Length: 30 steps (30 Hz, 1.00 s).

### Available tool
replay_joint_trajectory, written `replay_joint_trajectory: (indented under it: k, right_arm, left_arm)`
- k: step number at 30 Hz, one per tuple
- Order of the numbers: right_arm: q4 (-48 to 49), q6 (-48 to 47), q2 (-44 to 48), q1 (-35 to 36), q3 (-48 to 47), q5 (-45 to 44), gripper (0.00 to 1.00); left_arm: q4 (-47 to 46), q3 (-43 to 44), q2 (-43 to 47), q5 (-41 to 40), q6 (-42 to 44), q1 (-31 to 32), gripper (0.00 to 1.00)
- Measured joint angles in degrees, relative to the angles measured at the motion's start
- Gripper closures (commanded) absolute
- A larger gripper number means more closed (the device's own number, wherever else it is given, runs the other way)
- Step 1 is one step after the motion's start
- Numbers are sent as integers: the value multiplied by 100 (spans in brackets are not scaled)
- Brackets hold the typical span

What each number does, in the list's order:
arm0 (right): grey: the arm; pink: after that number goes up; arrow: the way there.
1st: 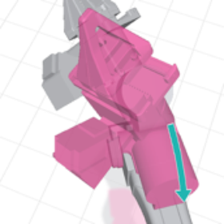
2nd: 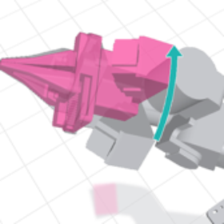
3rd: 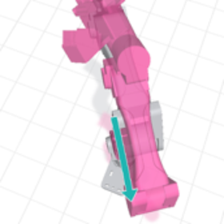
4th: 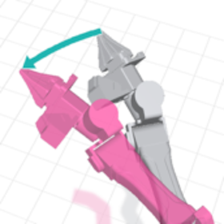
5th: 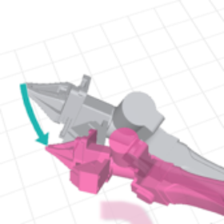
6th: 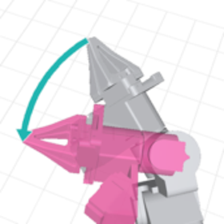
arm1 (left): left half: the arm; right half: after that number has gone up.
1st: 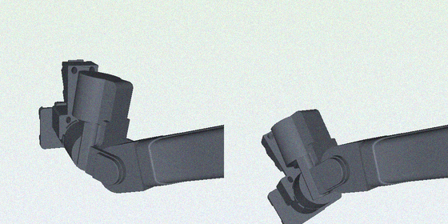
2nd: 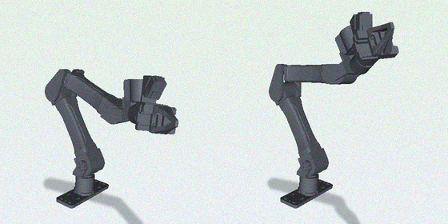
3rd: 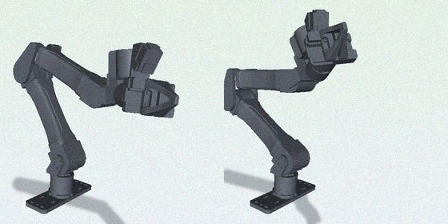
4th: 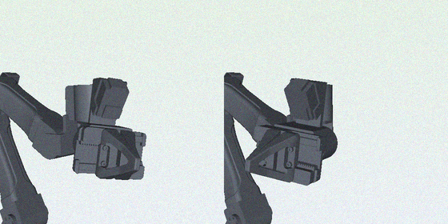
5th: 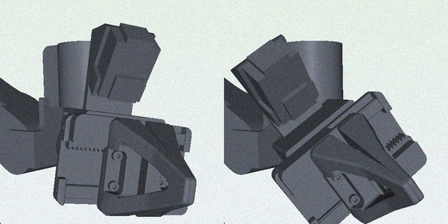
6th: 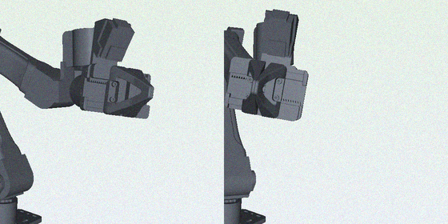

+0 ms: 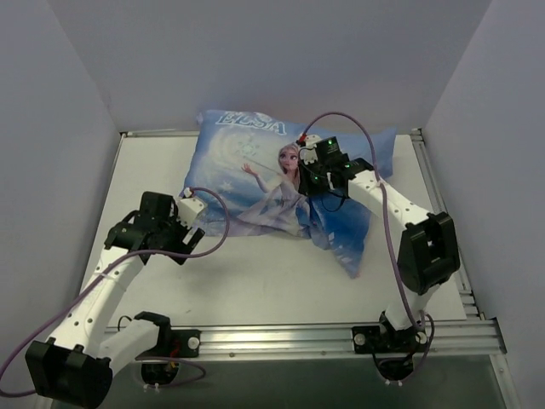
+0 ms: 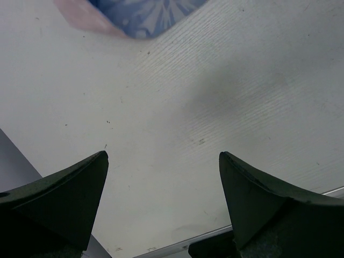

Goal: Remove the pillowcase from the pillow

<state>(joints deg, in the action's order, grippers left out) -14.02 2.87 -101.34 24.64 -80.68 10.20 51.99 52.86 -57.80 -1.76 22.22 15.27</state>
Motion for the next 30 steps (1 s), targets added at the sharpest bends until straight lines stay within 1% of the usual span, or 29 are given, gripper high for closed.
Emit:
replay_joint_trajectory:
  k: [3, 4, 5, 6, 7, 8, 9, 11, 13, 16, 18, 19, 20, 22, 23, 24, 25, 26, 27, 28, 29, 30]
  right_arm:
    - [-149, 59, 455, 13, 291, 566, 100]
    - [-249, 107, 577, -20, 326, 664, 92]
    - [-321, 160, 651, -33, 326, 730, 55]
    - [-367, 188, 702, -42, 326, 765, 42]
    - [-450, 269, 750, -72, 310, 796, 34]
    - [-560, 315, 789, -83, 291, 796, 22]
    - [-686, 393, 826, -81, 264, 765, 20]
    - [-905, 546, 951, -59, 219, 599, 7]
    - [-1152, 748, 1211, -48, 214, 107, 0]
    - [-1130, 1137, 2046, -144, 752, -925, 0]
    - [-988, 1381, 2835, -564, 1545, -1121, 0]
    - [-960, 1484, 3158, -914, 1917, -1113, 0]
    - [-866, 1572, 3410, -1263, 2288, -1082, 0]
    - [-675, 1705, 3604, -1808, 2855, -1073, 0]
    - [-599, 1764, 3571, -1941, 3036, -1049, 0]
    - [-494, 1818, 3436, -2044, 3180, -933, 0]
    - [-378, 1843, 3279, -2096, 3252, -831, 0]
    - [-267, 1860, 3145, -2127, 3287, -763, 3]
    - [-63, 1871, 2942, -2142, 3333, -686, 10]
    - [70, 1875, 2769, -2155, 3355, -638, 20]
    - [166, 1864, 2610, -2164, 3357, -584, 51]
    - [260, 1836, 2457, -2166, 3357, -509, 68]
  left_arm:
    - [-151, -37, -9, 17, 166, 0, 6]
    - [-267, -81, -24, 9, 240, -2, 6]
    - [-389, -133, -68, -24, 304, -7, 6]
    - [-514, -173, -146, -70, 372, -7, 6]
    - [-623, -195, -282, -107, 413, -11, 6]
    - [-743, -195, -472, -140, 452, -13, 6]
    - [-874, -195, -686, -164, 481, -20, 6]
    - [-1091, -195, -1152, -210, 496, -35, 6]
    - [-1255, -195, -1591, -221, 490, -48, 6]
    - [-1561, -269, -2111, -223, 437, -52, 6]
    - [-1696, -374, -2345, -245, 420, -63, 4]
    - [-1733, -413, -2450, -254, 422, -79, 14]
    - [-1764, -446, -2540, -258, 407, -98, 33]
    - [-1814, -463, -2664, -225, 433, -160, 54]
    - [-1849, -463, -2699, -190, 435, -195, 87]
    - [-1875, -463, -2719, -142, 422, -216, 98]
    - [-1888, -463, -2730, -90, 461, -232, 98]
    - [-1904, -461, -2732, -42, 470, -243, 98]
    - [-1917, -461, -2730, 7, 463, -251, 98]
    - [-1934, -461, -2726, 39, 450, -260, 98]
    - [-1954, -461, -2706, 55, 435, -267, 98]
    - [-1967, -463, -2664, 61, 404, -278, 98]
